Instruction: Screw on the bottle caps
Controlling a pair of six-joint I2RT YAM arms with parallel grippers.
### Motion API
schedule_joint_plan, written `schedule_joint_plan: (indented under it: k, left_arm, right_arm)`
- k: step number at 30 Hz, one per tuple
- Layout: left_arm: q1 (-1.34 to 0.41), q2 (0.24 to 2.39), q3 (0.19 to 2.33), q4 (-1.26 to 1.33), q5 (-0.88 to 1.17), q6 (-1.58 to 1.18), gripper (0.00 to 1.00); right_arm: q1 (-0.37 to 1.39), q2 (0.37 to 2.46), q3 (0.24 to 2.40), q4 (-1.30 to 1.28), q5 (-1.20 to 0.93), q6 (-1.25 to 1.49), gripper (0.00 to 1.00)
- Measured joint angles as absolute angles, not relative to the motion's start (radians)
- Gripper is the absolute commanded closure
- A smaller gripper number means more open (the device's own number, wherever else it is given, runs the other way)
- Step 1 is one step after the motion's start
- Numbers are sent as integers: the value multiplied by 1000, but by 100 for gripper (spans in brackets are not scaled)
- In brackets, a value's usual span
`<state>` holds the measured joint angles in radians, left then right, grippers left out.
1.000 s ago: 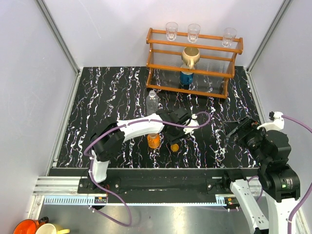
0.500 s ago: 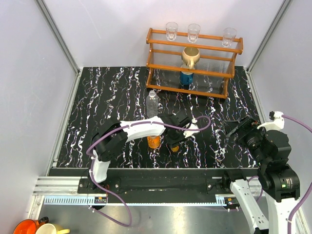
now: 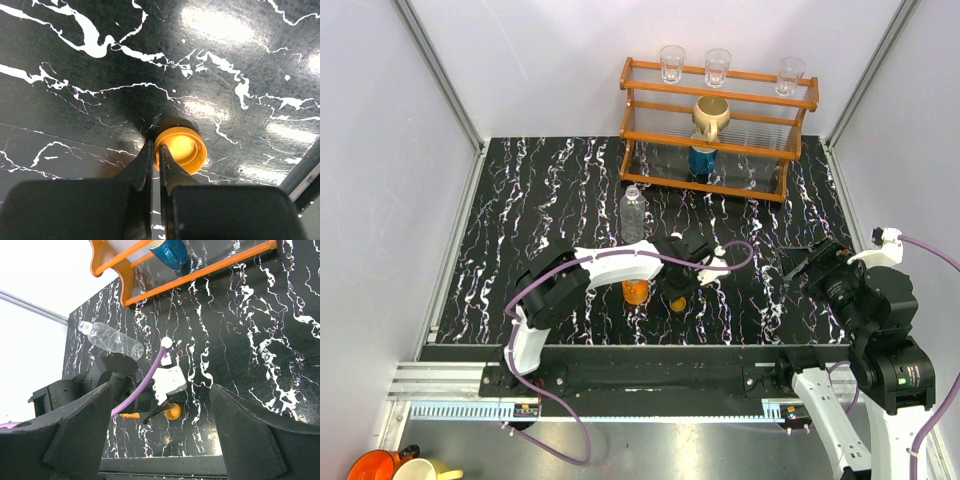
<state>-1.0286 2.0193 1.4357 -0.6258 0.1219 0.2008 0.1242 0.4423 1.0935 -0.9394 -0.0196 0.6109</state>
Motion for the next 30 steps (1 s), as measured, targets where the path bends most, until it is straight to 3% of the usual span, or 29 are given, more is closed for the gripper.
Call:
schedule_joint_plan:
  k: [9,16,23,30]
  left_arm:
    - [-1029,2019,1451,-643,126,201,100]
    - [-988,1966,1530,-742,216,175,100]
    - [-711,1800,1761,-820,561,72,100]
    - [-503,1595,1785,-816,979,-94,100]
  right_arm:
    - [124,442,1094,-936,-25,611,15]
    - [124,423,1093,-865,-101,564,9]
    - [124,402,1054,-667,-284,454,2]
    - [124,421,875,-313,-532,407,0]
